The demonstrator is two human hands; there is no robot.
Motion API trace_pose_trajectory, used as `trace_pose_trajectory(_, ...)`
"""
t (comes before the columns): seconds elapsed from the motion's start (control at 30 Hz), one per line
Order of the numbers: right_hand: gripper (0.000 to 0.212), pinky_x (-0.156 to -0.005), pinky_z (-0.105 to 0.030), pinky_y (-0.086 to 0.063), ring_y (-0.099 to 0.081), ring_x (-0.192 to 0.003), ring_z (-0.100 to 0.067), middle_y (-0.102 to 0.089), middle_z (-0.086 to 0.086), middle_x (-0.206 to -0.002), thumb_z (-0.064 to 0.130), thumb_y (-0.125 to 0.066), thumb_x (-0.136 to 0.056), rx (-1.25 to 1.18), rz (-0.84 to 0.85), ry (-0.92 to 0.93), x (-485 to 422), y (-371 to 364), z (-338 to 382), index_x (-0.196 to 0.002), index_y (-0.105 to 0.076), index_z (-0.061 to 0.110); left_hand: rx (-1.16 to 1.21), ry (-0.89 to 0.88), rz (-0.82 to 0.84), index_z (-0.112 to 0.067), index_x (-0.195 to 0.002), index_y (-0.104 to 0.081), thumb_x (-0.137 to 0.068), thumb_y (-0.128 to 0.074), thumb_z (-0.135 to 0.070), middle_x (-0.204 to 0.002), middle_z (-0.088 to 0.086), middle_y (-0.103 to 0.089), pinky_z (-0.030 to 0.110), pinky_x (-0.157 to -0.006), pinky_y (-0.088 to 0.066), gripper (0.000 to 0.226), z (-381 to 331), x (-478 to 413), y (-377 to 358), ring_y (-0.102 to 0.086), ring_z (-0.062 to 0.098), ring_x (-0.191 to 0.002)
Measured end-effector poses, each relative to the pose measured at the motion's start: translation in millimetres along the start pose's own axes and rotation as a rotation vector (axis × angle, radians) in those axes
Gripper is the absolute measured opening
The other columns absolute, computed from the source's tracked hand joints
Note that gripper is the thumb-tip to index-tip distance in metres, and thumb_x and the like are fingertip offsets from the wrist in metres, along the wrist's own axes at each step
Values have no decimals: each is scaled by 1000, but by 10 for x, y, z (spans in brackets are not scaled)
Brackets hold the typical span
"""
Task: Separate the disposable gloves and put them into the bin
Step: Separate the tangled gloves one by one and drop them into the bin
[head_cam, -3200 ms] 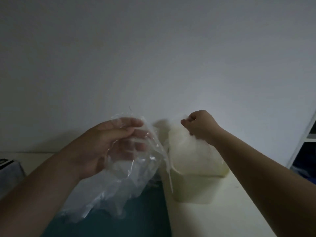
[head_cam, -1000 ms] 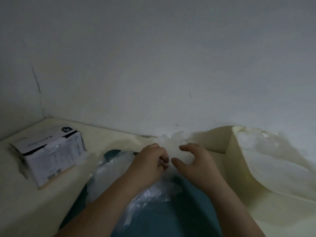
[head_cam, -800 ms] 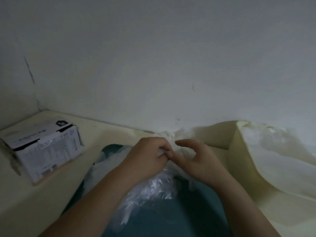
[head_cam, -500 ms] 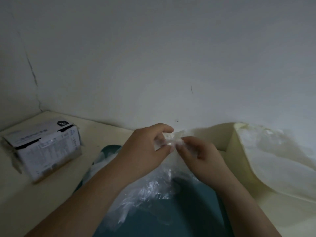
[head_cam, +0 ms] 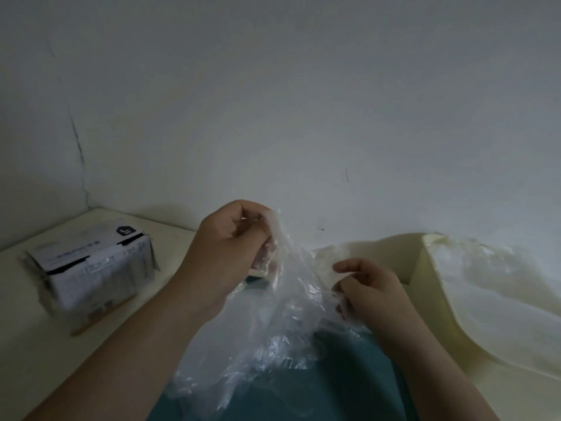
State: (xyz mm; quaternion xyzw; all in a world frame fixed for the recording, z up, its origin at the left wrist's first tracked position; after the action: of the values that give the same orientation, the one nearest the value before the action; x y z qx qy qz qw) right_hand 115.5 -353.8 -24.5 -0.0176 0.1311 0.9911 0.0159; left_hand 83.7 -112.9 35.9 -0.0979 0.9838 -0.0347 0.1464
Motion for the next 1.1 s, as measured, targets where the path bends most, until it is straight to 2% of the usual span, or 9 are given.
trace_pose_trajectory(0.13,21,-66,-31,-58,-69,-71,-14,-76,1,-89,21,-62,-101,50,-144,182,85,130,234,-121,-69,23,-157,36,0,-10,-92,-71,-98,-65,-9,-55,0,-55,21,-46,-41,9,14,-23,58,-47,14,-45)
trace_pose_trajectory(0.27,84,-98,-33,-55,-70,-114,-7,-73,12,-124,73,-79,-70,-113,275,176,262,-188,456,-141,-58,33,-212,111,97,-13,-83,-72,-97,-72,-17,-54,0,-53,23,-46,-41,14,100,11,-52,-47,16,-46)
trace_pose_trajectory(0.37,58,-99,-46,-57,-73,-112,-26,-76,-6,-120,43,-86,-83,-147,457,195,396,-422,526,-134,-66,23,-234,94,173,-12,-84,-72,-97,-71,-15,-58,13,-59,25,-47,-44,14,95,72,-165,-50,16,-48)
trace_pose_trajectory(0.47,15,-84,-48,-62,-75,-84,-30,-78,-17,-90,20,-71,-98,-134,259,224,360,-396,505,-103,-76,7,-310,14,206,-17,-90,-75,-96,-73,-21,-76,20,-71,26,-50,-47,7,48,114,-201,-53,16,-51)
trace_pose_trajectory(0.63,19,-56,-34,-49,-57,-58,-26,-69,-11,-71,13,-60,-104,-189,155,68,221,-350,246,-97,-77,11,-339,34,221,-19,-92,-76,-96,-75,-26,-71,7,-71,23,-53,-50,8,5,173,-144,-55,12,-49)
trace_pose_trajectory(0.77,27,-58,-33,-49,-54,-60,-24,-63,-16,-68,25,-63,-103,-99,186,84,236,-401,209,-93,-76,4,-341,16,153,-17,-92,-77,-96,-75,-20,-59,2,-61,33,-58,-62,5,-135,205,57,-53,11,-47)
trace_pose_trajectory(0.9,44,-46,-21,-37,-41,-44,-12,-49,-3,-52,30,-65,-101,12,169,144,277,-389,231,-69,-61,0,-467,-35,20,-22,-89,-77,-96,-75,-22,-64,12,-63,24,-54,-55,7,-230,264,493,-56,11,-53)
trace_pose_trajectory(1.0,43,-43,-18,-37,-41,-39,-8,-51,7,-46,31,-66,-101,111,187,143,274,-440,192,-64,-59,10,-847,19,213,-34,-102,-74,-88,-81,-46,-87,-7,-73,20,-71,-56,20,-7,437,695,-68,4,-78)
trace_pose_trajectory(1.1,39,-43,-19,-40,-46,-39,-10,-60,4,-48,29,-65,-101,156,231,132,299,-499,192,-75,-65,0,-1182,151,492,-49,-130,-61,-76,-77,-68,-131,-31,-55,28,-101,-50,60,457,717,740,-56,-3,-116)
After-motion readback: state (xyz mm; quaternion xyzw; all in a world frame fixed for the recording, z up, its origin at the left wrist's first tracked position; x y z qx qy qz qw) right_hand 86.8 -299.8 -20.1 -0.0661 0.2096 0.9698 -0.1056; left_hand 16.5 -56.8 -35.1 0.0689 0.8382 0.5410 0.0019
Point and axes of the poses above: each hand's wrist, its own x-axis away from the middle knuckle, its own y-axis out of the back of the hand, z = x × y, the point moved 7 cm from there along -x, towards the middle knuckle
